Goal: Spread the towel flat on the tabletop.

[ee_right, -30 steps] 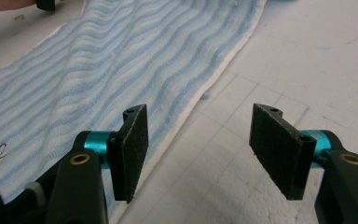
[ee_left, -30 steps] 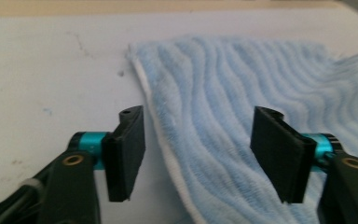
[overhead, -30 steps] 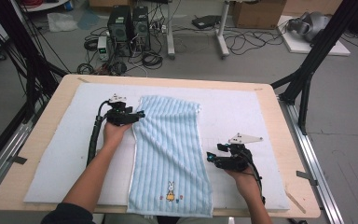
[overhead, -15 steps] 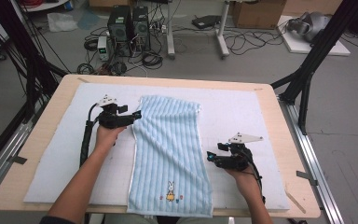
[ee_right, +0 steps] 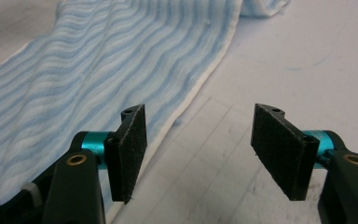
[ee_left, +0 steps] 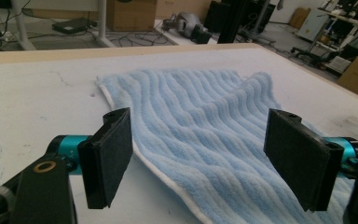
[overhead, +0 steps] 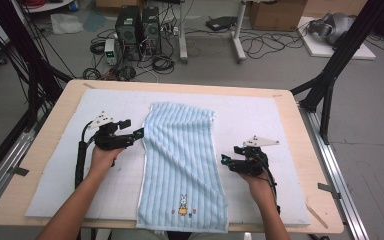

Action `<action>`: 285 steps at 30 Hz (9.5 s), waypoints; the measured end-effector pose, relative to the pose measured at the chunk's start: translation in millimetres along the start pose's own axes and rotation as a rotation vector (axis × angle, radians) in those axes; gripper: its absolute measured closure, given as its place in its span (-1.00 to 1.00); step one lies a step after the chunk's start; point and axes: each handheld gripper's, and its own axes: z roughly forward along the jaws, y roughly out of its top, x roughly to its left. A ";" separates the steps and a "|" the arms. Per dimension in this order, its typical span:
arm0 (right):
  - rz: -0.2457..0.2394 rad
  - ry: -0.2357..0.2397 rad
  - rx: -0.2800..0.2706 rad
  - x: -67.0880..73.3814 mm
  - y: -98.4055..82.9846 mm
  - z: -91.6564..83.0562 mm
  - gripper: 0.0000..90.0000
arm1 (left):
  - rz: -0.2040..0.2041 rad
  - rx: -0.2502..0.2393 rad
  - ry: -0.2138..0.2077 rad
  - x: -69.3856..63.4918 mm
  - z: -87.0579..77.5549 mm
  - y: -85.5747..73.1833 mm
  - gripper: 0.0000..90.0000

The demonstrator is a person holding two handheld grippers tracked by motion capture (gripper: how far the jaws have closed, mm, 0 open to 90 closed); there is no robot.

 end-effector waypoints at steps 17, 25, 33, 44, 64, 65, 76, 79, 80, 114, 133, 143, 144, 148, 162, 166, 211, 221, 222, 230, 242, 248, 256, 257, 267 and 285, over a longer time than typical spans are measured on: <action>0.015 -0.126 0.052 -25.6 48.8 53.1 -0.01 | 0.002 0.000 0.012 0.8 -6.3 -4.6 -0.45; -0.023 -0.109 0.143 -20.4 43.8 91.1 0.08 | -0.010 0.007 0.015 2.2 -6.2 -7.0 -0.45; -0.078 -0.176 0.163 -23.2 46.5 89.0 0.98 | -0.022 0.011 0.011 3.4 -4.2 -8.4 -0.44; -0.014 -0.071 0.093 -18.9 49.9 100.0 0.28 | -0.029 0.019 0.014 3.7 -3.0 -9.2 -0.43; 0.017 -0.403 0.114 -33.8 61.1 101.1 0.92 | -0.015 0.048 0.008 1.8 -1.8 -10.6 -0.43; 0.039 -0.391 0.109 -34.8 59.8 100.8 0.88 | -0.010 0.053 0.005 1.3 -1.3 -10.8 -0.43; 0.038 -0.238 -0.005 -24.8 56.3 75.0 0.27 | 0.007 0.120 -0.046 -5.4 6.8 -15.4 -0.26; 0.027 -0.205 -0.011 -21.9 45.5 61.6 0.12 | 0.031 0.137 -0.056 -10.9 10.1 -16.4 -0.27; 0.045 -0.179 0.004 -21.6 43.1 57.4 0.07 | 0.033 0.141 -0.057 -12.0 10.9 -16.6 -0.27; -0.023 -0.050 -0.008 1.5 1.6 7.7 -0.05 | 0.173 0.376 0.107 -31.4 76.5 -14.8 0.93; -0.035 -0.009 0.009 8.9 -1.4 15.7 0.05 | -0.020 0.233 0.148 7.5 32.7 -8.2 -0.04; -0.090 0.043 0.090 24.5 -3.1 33.0 0.44 | 0.035 0.223 0.028 -10.6 -4.1 -25.3 -0.02; -0.111 0.035 0.106 26.4 -3.6 36.3 0.55 | 0.032 0.218 0.028 -11.3 -4.9 -25.2 -0.02; -0.159 0.005 0.100 30.5 -3.7 43.3 0.93 | 0.022 0.216 0.027 -11.2 -5.9 -26.2 -0.01; -0.102 -0.152 0.021 30.9 -9.9 32.1 0.43 | 0.058 0.270 -0.002 -33.8 -12.7 -38.8 0.00; -0.078 -0.137 0.009 33.1 -18.6 17.4 0.27 | 0.047 0.258 -0.020 -42.2 -21.8 -43.7 -0.02; -0.123 0.085 0.166 96.5 -73.9 -58.8 0.92 | 0.188 0.414 -0.218 -106.8 -73.0 -71.2 0.92; -0.093 0.047 0.129 113.3 -82.5 -82.9 0.34 | 0.158 0.380 -0.167 -106.6 -86.7 -73.3 0.09; -0.076 0.027 0.103 110.0 -80.1 -82.7 0.28 | 0.146 0.360 -0.142 -103.1 -86.6 -71.3 0.05; -0.068 0.006 0.033 96.9 -58.0 -56.2 0.26 | 0.082 0.270 -0.066 -73.7 -66.6 -53.6 0.11; -0.189 0.064 0.160 90.2 -42.0 -7.1 0.67 | 0.069 0.267 -0.041 -46.0 -30.2 -31.8 0.28; -0.237 0.176 0.252 86.6 -35.2 -8.9 0.93 | 0.099 0.265 -0.046 -41.3 -19.3 -24.2 0.36; -0.204 0.232 0.232 77.6 -31.6 -8.9 0.54 | 0.141 0.331 -0.008 -37.9 8.2 -24.8 0.53; -0.194 0.230 0.204 76.1 -31.4 -8.9 0.46 | 0.165 0.346 -0.003 -39.7 11.4 -25.7 0.57; -0.071 0.028 0.042 40.7 -14.3 -4.6 0.31 | 0.211 0.434 0.050 -43.6 7.3 -31.3 0.88; -0.118 -0.131 0.178 14.0 18.3 52.8 0.57 | 0.112 0.211 0.027 -15.4 -8.7 -20.6 0.28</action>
